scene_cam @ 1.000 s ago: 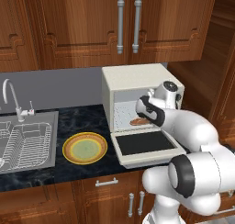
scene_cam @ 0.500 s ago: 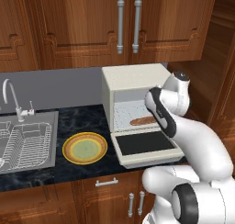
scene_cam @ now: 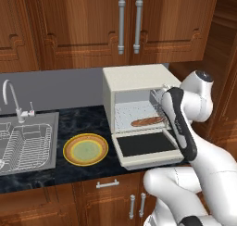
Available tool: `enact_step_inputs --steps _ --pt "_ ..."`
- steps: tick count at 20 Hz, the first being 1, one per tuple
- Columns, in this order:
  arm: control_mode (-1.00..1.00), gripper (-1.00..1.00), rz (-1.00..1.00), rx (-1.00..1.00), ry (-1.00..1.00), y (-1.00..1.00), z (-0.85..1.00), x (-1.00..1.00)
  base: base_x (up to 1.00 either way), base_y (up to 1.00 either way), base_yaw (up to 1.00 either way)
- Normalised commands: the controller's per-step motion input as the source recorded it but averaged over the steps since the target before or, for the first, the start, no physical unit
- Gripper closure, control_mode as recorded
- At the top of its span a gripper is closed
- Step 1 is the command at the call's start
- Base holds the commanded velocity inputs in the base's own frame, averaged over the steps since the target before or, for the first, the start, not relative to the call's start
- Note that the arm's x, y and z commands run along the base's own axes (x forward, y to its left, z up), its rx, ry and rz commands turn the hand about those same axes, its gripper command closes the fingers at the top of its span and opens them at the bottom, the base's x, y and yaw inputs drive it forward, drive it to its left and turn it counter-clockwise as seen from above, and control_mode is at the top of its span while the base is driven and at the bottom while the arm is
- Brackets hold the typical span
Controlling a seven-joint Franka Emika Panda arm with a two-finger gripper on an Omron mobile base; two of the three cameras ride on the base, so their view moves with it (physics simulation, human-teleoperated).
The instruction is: Pull the toaster oven rack outwards. Pick up the baguette from the plate and place it on the toaster oven rack. Close the toaster oven door fully and set the temperature to the lowest setting.
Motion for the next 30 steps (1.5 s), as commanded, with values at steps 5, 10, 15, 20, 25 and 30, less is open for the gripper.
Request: enact_step_inputs --steps 5,10,15,20,25,30 --pt "-1.00 -1.00 0.46 -0.12 -0.05 0.09 0.07 -0.64 0.00 0.00 0.00" --pt "-1.00 -1.00 0.55 -0.28 -0.14 0.08 0.00 -0.22 0.00 0.00 0.00" --pt "-1.00 -1.00 0.45 -0.34 -0.02 0.08 0.00 0.00 0.00 0.00 0.00" --pt "-1.00 -1.00 0.32 -0.22 0.04 0.00 0.03 0.00 0.00 0.00 0.00" --pt "-1.00 -1.00 0.08 -0.01 0.08 0.00 -0.05 0.01 0.00 0.00 0.00" --pt "-1.00 -1.00 0.02 0.00 0.00 0.00 -0.21 0.13 0.00 0.00 0.00"
